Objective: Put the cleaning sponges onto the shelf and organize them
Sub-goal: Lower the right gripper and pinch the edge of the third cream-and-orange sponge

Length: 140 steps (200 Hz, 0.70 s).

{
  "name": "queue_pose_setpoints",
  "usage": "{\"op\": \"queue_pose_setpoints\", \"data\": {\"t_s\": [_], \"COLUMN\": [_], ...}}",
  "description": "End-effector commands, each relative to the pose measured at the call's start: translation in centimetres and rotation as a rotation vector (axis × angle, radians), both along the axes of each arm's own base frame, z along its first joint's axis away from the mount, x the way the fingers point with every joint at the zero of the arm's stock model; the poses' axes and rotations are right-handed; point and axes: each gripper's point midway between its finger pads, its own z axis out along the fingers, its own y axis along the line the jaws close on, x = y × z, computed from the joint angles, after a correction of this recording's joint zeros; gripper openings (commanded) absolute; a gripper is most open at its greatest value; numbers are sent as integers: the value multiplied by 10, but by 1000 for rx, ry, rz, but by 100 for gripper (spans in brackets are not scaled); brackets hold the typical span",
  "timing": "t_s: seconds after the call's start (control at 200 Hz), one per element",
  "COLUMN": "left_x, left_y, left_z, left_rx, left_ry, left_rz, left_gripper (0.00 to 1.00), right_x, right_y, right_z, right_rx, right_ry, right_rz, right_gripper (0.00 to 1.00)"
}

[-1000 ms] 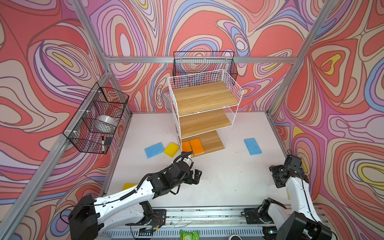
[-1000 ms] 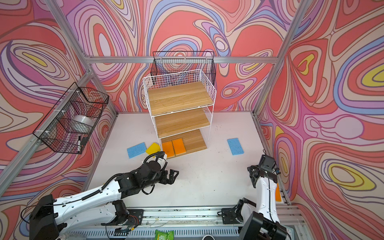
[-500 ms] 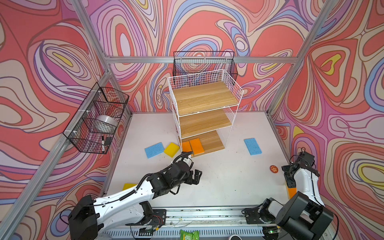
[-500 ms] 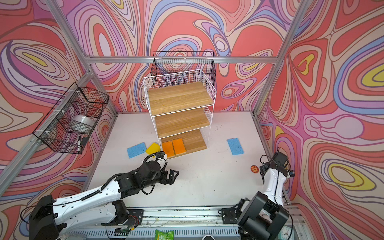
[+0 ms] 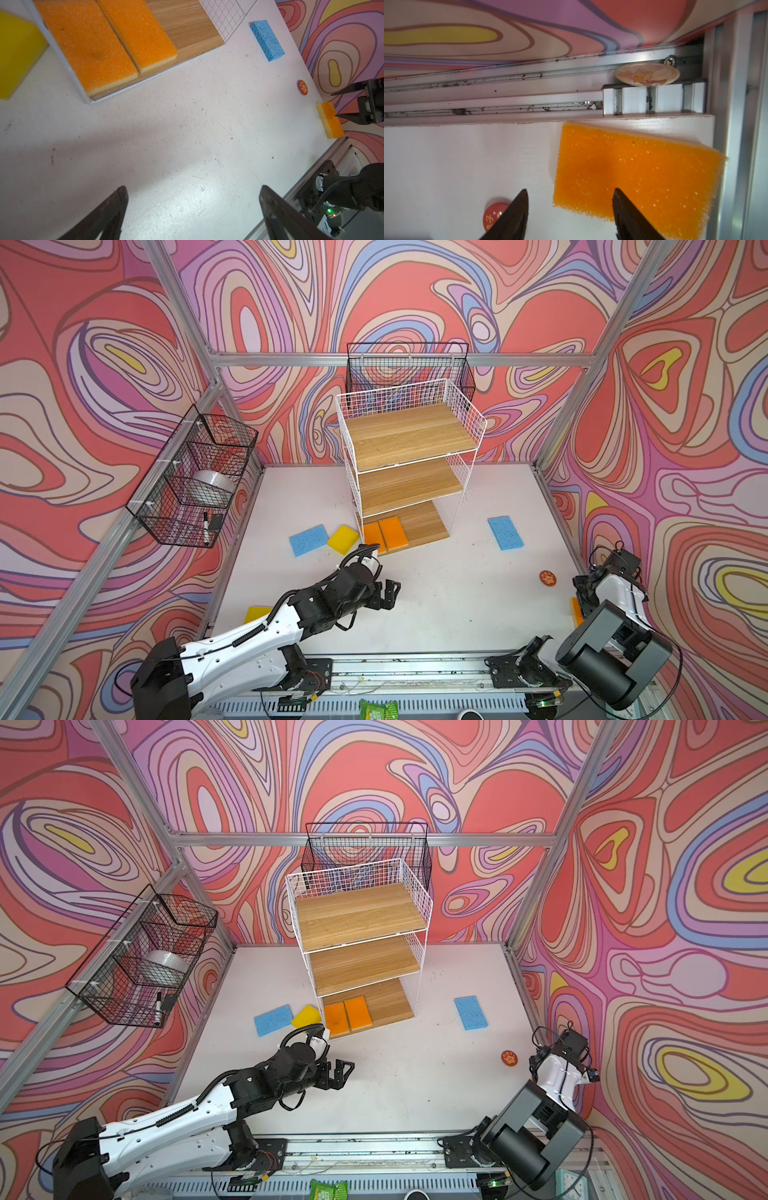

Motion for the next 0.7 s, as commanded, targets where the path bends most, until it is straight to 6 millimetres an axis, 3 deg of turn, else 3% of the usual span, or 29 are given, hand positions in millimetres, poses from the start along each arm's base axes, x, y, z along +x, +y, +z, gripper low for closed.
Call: {"op": "queue_pose_setpoints", "data": {"t_s": [0.0, 0.325, 0.596, 0.696], "left_x": [-3, -1, -1, -2], "left_y": [9, 9, 7, 7], "left_z": [-10, -9, -11, -11], "left_rx": [40, 36, 34, 33], "left_ry": [18, 11, 24, 24], "left_rz": [-1, 2, -1, 0], "left_gripper": [100, 100, 100, 100], "right_x": [2, 0, 8, 10], "right_y": [2, 13, 19, 19], "right_z": [-13, -49, -58, -58], "right_rx": [18, 80, 108, 113], "right_ry": [-10, 11, -11, -14], "right_rz": [12, 47, 105, 117], "right_gripper": [65, 61, 46, 32]}}
